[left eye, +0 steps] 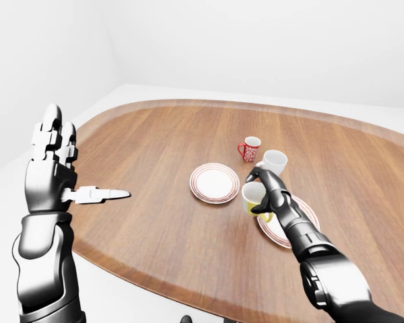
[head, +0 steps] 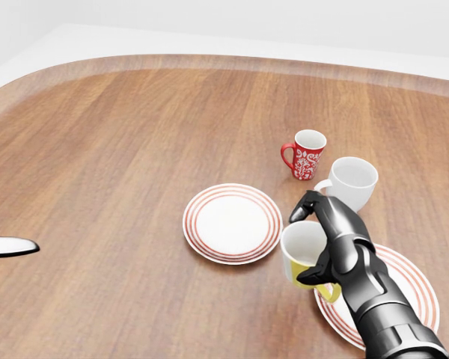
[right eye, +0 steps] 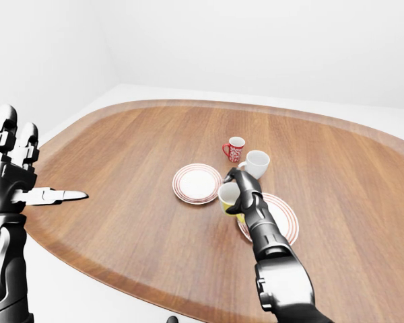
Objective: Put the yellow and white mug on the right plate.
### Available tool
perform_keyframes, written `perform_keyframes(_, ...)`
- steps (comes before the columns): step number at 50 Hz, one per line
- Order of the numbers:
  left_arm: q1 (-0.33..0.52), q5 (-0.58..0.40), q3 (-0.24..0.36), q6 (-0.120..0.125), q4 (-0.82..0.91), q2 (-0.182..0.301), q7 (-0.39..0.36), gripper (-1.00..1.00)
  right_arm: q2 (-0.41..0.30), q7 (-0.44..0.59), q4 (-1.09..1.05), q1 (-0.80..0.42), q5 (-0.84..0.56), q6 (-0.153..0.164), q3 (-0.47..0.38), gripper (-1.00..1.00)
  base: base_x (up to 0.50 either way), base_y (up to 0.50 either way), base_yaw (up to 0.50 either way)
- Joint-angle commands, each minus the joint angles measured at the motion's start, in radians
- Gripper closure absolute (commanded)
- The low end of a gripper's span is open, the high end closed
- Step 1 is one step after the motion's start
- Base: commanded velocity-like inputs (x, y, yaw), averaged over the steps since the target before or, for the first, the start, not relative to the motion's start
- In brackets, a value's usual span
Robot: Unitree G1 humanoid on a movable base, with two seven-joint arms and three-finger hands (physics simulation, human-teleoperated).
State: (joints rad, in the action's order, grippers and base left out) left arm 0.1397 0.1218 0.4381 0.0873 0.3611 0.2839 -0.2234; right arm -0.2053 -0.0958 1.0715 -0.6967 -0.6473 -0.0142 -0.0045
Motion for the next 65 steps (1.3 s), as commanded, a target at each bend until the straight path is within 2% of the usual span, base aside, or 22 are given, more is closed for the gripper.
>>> perform_keyframes(1,-0.007,-0.011,-0.011,0.000,0.000,-0.010,-0.003,-1.00,-0.086,-0.079,0.159,-0.055,0.038,-0.059,-0.025,1.00,0.00,0.00,0.00)
perform_keyframes(4,-0.010,-0.017,-0.019,0.000,-0.002,-0.016,-0.004,-1.00,-0.104,-0.083,0.184,-0.053,0.048,-0.073,-0.032,1.00,0.00,0.00,0.00)
perform_keyframes(13,-0.022,-0.032,-0.035,0.000,0.005,-0.033,-0.010,-1.00,-0.147,-0.085,0.208,-0.054,0.071,-0.073,-0.050,1.00,0.00,0.00,0.00)
perform_keyframes(33,-0.027,-0.038,-0.037,0.000,0.009,-0.038,-0.014,-1.00,-0.219,-0.100,0.257,-0.029,0.088,-0.073,-0.088,1.00,0.00,0.00,0.00)
perform_keyframes(50,-0.027,-0.041,-0.039,0.000,0.008,-0.041,-0.015,-1.00,-0.248,-0.122,0.273,-0.004,0.118,-0.073,-0.114,1.00,0.00,0.00,0.00)
perform_keyframes(65,-0.030,-0.045,-0.039,0.000,0.011,-0.043,-0.017,-1.00,-0.262,-0.190,0.280,-0.005,0.040,-0.073,-0.096,1.00,0.00,0.00,0.00)
